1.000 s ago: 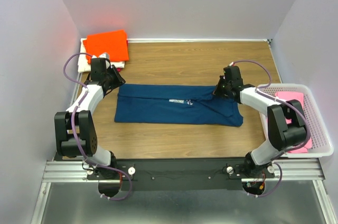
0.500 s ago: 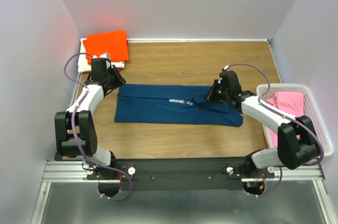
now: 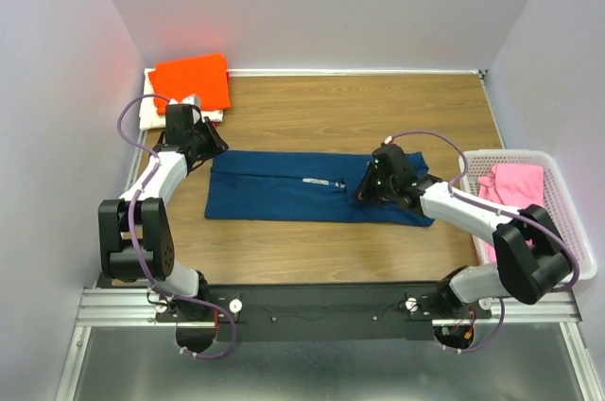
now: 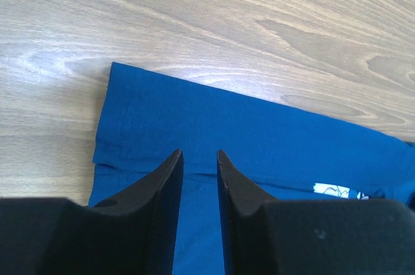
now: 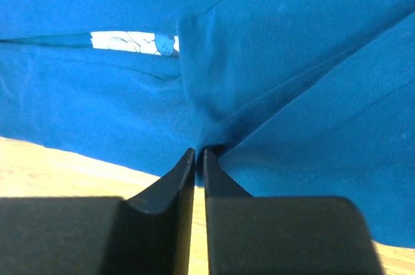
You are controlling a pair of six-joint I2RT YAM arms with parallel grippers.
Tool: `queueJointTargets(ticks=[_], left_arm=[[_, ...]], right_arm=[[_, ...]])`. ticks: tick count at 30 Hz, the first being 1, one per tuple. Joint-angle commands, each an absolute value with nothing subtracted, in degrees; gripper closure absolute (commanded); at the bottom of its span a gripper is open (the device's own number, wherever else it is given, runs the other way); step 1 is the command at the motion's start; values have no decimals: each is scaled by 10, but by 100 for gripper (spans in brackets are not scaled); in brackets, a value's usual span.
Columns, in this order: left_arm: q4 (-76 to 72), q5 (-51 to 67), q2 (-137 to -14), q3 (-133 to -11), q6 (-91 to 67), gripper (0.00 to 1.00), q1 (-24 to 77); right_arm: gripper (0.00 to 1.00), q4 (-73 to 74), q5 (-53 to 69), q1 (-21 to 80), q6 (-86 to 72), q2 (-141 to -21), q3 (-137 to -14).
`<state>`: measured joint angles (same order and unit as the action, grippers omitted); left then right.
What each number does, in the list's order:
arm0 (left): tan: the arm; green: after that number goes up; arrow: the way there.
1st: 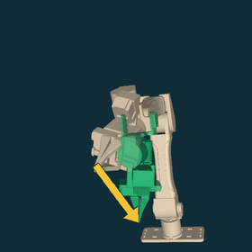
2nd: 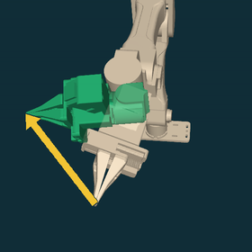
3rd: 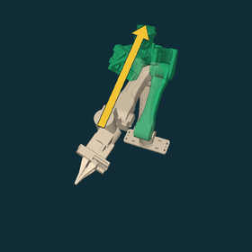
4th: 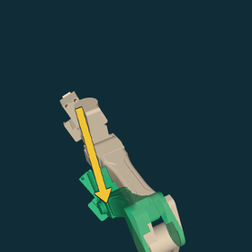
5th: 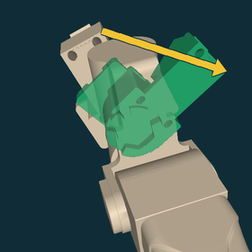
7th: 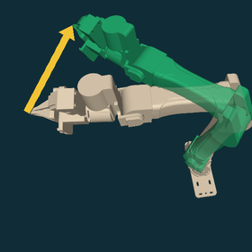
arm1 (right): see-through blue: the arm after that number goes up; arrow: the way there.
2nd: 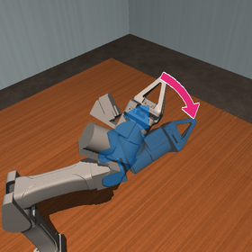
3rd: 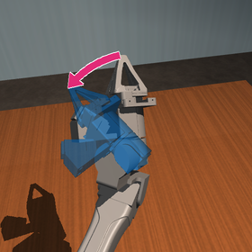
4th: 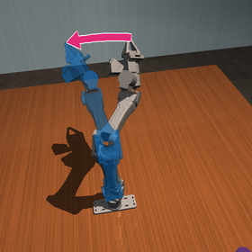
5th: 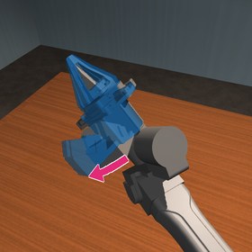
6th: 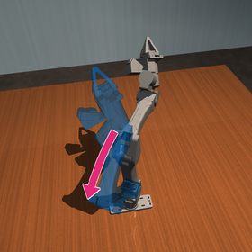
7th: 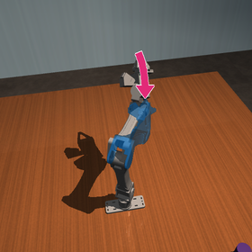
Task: Fold and stack the t-shirts
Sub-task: Fold the tshirt
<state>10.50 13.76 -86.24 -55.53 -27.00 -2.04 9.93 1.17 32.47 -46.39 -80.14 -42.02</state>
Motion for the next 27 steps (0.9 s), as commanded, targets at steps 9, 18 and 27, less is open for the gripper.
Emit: queueJointTargets(ticks=[9, 18, 27], left_arm=[[97, 174, -860, -553, -250, 63, 18], [98, 196, -871, -577, -236, 62, 137], [89, 228, -922, -618, -243, 62, 261]], right_arm=[[44, 158, -113, 340, -443, -783, -461], [50, 232, -173, 215, -363, -806, -515], [52, 206, -143, 186, -323, -915, -552]])
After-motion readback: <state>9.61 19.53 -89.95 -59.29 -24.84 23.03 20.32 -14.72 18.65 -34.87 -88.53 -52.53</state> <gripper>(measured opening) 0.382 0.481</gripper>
